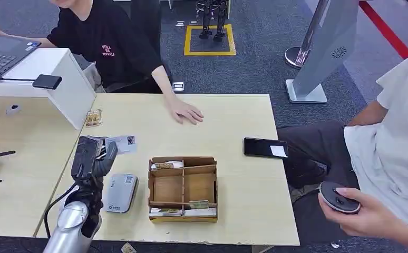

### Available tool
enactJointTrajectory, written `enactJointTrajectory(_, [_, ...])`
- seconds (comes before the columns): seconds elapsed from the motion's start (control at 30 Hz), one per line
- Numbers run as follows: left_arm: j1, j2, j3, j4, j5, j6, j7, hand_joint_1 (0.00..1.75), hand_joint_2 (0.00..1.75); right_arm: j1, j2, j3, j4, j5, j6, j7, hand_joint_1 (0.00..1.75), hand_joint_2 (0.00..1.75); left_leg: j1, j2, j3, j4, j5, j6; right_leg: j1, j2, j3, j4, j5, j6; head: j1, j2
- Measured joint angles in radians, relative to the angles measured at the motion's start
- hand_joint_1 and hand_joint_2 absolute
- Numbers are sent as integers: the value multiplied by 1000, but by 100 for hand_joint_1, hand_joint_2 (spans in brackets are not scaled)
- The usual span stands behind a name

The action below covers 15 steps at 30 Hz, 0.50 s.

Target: Pass the card to the sensor for recognition and then transmit it.

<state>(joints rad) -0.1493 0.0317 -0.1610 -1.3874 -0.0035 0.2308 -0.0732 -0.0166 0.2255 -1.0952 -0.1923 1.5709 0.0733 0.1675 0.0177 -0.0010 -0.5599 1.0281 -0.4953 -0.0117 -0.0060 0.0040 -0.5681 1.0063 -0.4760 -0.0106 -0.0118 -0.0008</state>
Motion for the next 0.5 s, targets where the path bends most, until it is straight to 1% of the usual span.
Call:
enactJointTrajectory(0.1, [-5,18,2,-2,-58,-19,16,175,175,0,0,0,0,0,0,0,0,0,0,0,0,0,0,0,0,0,0,0,0,0,0,0])
enactJointTrajectory(0.2, [-4,39,2,-2,-126,-88,46,175,175,0,0,0,0,0,2,0,0,0,0,0,0,0,0,0,0,0,0,0,0,0,0,0])
enactJointTrajectory(0.33, [18,66,2,-3,-162,-190,47,175,175,0,0,0,0,-8,4,0,0,0,0,0,0,0,0,0,0,0,0,0,0,0,0,0])
enactJointTrajectory(0.4, [45,76,2,-12,-174,-219,47,175,175,0,0,0,-1,-11,5,0,0,0,0,0,0,0,0,0,0,1,0,0,0,0,0,0])
enactJointTrajectory(0.5, [84,88,2,-37,-185,-243,45,175,175,0,0,0,-1,-14,5,0,0,0,0,0,-1,0,0,0,0,0,0,0,-1,0,0,0])
